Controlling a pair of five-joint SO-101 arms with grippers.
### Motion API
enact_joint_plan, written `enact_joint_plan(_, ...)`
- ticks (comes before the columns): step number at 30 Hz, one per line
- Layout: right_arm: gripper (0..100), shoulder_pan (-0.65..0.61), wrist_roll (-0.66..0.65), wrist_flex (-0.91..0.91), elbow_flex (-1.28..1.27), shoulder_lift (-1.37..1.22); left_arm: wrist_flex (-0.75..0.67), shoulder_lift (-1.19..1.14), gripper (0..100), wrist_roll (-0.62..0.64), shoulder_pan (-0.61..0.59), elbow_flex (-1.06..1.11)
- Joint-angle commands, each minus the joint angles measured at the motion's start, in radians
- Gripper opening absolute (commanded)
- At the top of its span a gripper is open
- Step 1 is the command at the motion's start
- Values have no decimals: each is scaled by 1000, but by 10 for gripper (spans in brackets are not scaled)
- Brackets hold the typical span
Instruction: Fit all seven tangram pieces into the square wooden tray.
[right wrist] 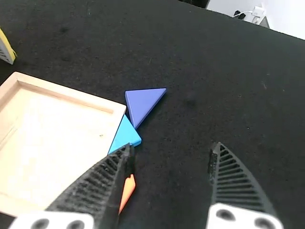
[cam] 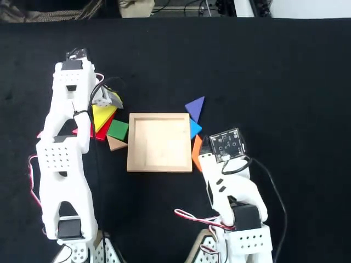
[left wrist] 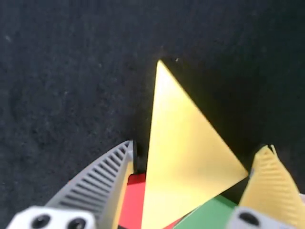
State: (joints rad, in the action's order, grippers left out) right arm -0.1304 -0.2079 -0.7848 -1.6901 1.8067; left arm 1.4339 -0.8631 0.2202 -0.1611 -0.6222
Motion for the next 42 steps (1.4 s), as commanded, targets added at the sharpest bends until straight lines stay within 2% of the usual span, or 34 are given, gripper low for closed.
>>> enact_joint_plan(1,262,-18,-9,-6,5,56,-9,0,372,-6,19,-99)
enact_joint_plan(24,262,-18,-9,-6,5,56,48,0,370,-8,15,-91)
enact_joint_plan(30,262,-18,-9,-6,5,56,48,0,275,-9,13,-93)
enact_joint_plan(42,262,-18,-9,-6,5,56,51,2,271,-9,12,-91)
